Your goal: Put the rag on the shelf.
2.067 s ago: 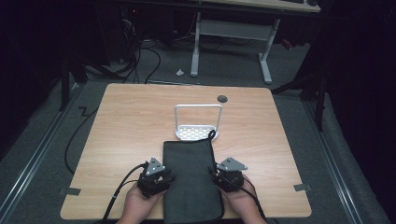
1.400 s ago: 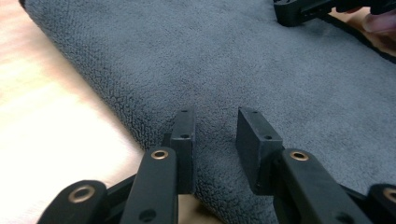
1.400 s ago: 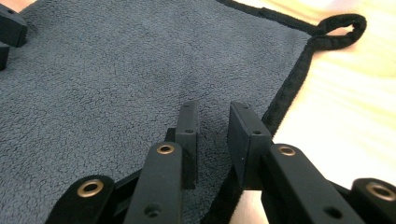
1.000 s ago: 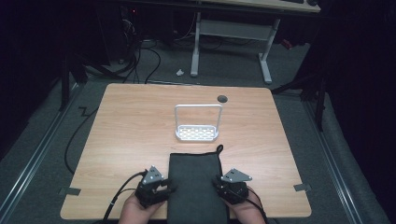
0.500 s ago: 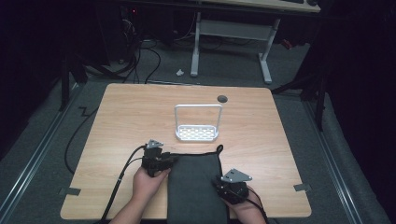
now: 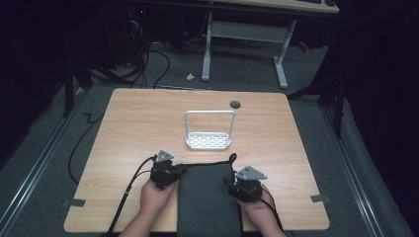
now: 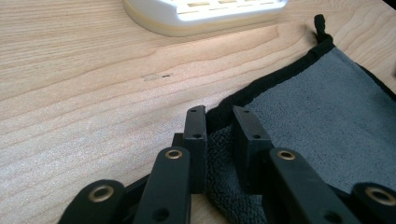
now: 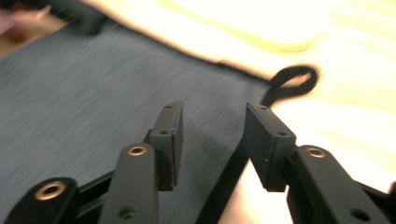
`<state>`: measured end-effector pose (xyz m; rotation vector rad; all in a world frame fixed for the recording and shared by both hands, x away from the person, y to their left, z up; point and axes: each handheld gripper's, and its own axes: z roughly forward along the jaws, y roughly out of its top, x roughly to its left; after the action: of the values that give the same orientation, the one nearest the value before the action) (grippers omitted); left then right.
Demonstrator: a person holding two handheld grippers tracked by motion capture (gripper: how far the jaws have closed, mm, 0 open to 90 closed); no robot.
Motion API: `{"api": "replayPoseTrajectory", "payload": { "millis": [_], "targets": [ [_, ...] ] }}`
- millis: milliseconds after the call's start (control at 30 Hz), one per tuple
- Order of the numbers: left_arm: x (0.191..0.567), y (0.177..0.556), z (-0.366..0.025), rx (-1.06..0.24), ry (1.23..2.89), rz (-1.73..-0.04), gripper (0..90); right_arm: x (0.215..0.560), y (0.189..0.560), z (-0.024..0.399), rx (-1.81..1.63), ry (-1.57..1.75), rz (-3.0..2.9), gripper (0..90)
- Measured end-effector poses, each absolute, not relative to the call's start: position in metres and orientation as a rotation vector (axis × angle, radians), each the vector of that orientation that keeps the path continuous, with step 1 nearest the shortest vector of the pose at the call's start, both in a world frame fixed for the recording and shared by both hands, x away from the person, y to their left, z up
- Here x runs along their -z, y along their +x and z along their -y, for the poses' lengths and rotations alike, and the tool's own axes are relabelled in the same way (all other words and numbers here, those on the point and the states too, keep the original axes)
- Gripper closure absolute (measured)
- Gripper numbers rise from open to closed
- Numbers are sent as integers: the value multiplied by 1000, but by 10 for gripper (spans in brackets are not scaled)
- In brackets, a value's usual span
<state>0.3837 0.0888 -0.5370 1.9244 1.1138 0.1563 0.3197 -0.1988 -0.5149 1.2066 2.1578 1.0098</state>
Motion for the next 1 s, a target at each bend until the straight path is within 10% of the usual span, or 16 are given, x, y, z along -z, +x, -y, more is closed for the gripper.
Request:
{"api": "replayPoseTrajectory", "payload": {
  "millis": [533,1000],
  "targets": [
    [537,383,-89,-150,1926,-1102,743,530,361,193,-962,1343,-2209,408],
    [537,383,-89,-150,1931,-1097,743,530,349,189,-1020,1340,-2212,689]
  ]
}}
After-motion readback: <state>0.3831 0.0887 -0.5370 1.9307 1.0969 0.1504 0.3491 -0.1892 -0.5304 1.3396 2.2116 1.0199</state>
